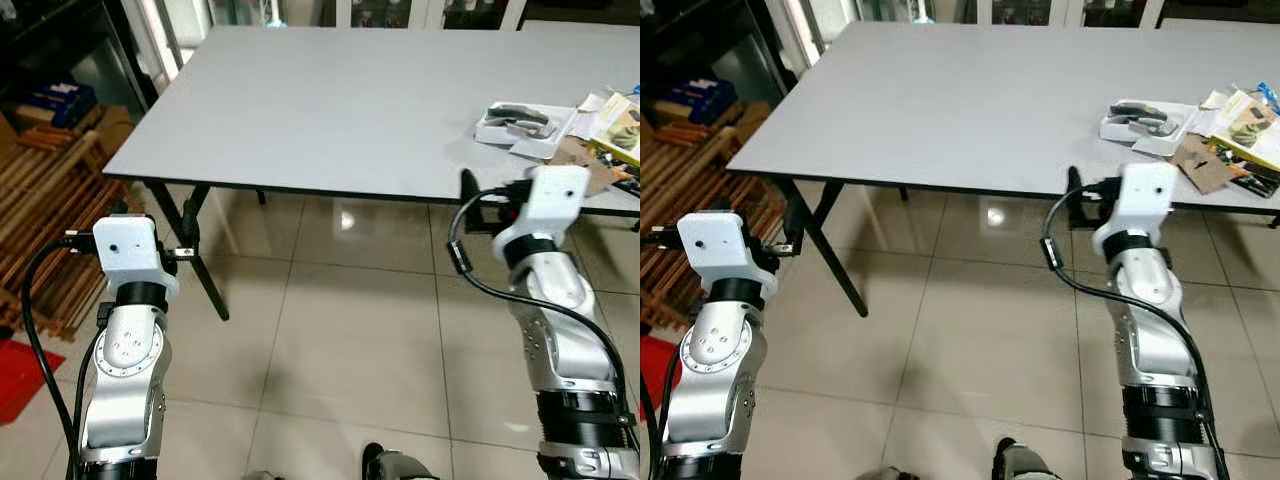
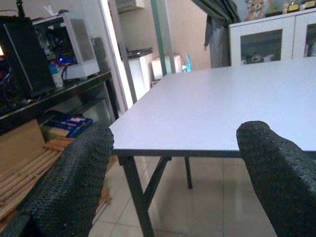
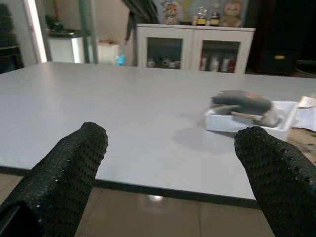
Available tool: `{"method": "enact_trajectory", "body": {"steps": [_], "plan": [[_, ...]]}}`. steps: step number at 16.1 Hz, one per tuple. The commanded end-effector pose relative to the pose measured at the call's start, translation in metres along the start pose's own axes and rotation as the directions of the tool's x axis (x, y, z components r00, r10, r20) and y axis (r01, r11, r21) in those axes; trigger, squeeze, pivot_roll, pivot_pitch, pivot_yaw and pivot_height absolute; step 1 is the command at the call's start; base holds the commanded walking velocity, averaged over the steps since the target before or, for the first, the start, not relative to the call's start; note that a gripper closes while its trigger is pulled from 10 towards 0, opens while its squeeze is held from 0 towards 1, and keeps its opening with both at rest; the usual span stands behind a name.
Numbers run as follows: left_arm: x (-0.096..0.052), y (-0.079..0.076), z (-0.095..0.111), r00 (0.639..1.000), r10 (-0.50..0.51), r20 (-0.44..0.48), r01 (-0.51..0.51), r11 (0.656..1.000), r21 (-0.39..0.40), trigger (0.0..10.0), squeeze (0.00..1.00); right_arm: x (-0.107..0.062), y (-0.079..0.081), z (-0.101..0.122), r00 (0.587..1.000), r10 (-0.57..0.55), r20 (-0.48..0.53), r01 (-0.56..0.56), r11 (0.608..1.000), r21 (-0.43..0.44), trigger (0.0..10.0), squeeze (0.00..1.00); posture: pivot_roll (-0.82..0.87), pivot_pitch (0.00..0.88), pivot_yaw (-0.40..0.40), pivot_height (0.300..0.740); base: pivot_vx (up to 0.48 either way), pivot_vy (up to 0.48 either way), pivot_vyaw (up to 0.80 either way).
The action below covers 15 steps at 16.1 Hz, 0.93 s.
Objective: Picking trash to rubbish bin
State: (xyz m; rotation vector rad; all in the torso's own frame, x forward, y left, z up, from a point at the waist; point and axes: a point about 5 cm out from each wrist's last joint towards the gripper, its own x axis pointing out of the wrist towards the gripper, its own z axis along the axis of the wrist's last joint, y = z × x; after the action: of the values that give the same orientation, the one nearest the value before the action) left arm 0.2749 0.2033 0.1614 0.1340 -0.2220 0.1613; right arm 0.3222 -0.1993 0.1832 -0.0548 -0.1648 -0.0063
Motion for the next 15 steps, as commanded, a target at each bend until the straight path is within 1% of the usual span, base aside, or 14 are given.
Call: {"method": "enact_trajectory", "body": {"steps": [1,4,5,6,8,9,11,12,13,15], "plan": [[0.000,0.003,-0.001,1.000,0.015,-0.007,-0.015,1.000,0.005,10.0,0.00,-0.001,0.002,-0.002,1.000,0.012,0.001,-0.012,1.000,-0.006,10.0,0.00,-0.11,0.142,0.065,0.740,0.000,0.000,0.00],[0.002,0.002,-0.001,1.000,0.012,-0.001,-0.012,1.000,0.007,10.0,0.00,0.000,0.012,-0.001,0.998,0.055,0.012,-0.054,0.998,-0.028,10.0,0.00,-0.11,0.138,0.060,0.740,0.000,0.000,0.00],[0.003,0.001,0.000,1.000,0.014,0.003,-0.014,1.000,0.006,10.0,0.00,0.000,0.012,0.000,0.998,0.062,0.012,-0.062,0.998,-0.031,10.0,0.00,-0.12,0.142,0.052,0.740,0.000,0.000,0.00],[0.004,0.000,0.000,1.000,0.016,0.006,-0.016,1.000,0.003,10.0,0.00,0.000,0.012,0.000,0.998,0.068,0.008,-0.068,0.997,-0.038,10.0,0.00,-0.12,0.143,0.034,0.740,0.000,0.000,0.00],[0.005,-0.005,0.000,0.999,0.044,0.018,-0.043,0.999,-0.018,10.0,0.00,0.004,0.005,0.004,0.995,0.104,-0.007,-0.104,0.991,-0.082,10.0,0.00,-0.15,0.152,-0.026,0.740,0.000,0.000,0.00],[0.003,-0.006,-0.002,0.998,0.066,0.018,-0.065,0.997,-0.030,10.0,0.00,0.007,0.002,0.007,0.993,0.119,-0.008,-0.119,0.988,-0.101,10.0,0.00,-0.16,0.151,-0.047,0.740,0.000,0.000,0.00],[-0.001,-0.007,-0.007,0.996,0.095,0.003,-0.094,0.994,-0.046,10.0,0.00,0.013,0.000,0.012,0.991,0.135,-0.001,-0.134,0.983,-0.122,10.0,0.00,-0.17,0.147,-0.069,0.740,0.000,0.000,0.00],[-0.003,-0.011,-0.011,0.995,0.097,-0.002,-0.096,0.994,-0.056,10.0,0.00,0.017,0.001,0.018,0.989,0.146,0.009,-0.144,0.981,-0.129,10.0,0.00,-0.19,0.138,-0.076,0.740,0.000,0.000,0.00],[-0.002,-0.012,-0.011,0.996,0.095,-0.001,-0.095,0.994,-0.059,10.0,0.00,0.017,0.001,0.018,0.989,0.148,0.010,-0.145,0.981,-0.131,10.0,0.00,-0.19,0.138,-0.076,0.740,0.000,0.000,0.00],[0.004,-0.014,-0.009,0.996,0.089,0.012,-0.088,0.994,-0.065,10.0,0.00,0.015,0.001,0.015,0.990,0.142,0.006,-0.140,0.983,-0.123,10.0,0.00,-0.19,0.126,-0.064,0.740,0.000,0.000,0.00]]}}
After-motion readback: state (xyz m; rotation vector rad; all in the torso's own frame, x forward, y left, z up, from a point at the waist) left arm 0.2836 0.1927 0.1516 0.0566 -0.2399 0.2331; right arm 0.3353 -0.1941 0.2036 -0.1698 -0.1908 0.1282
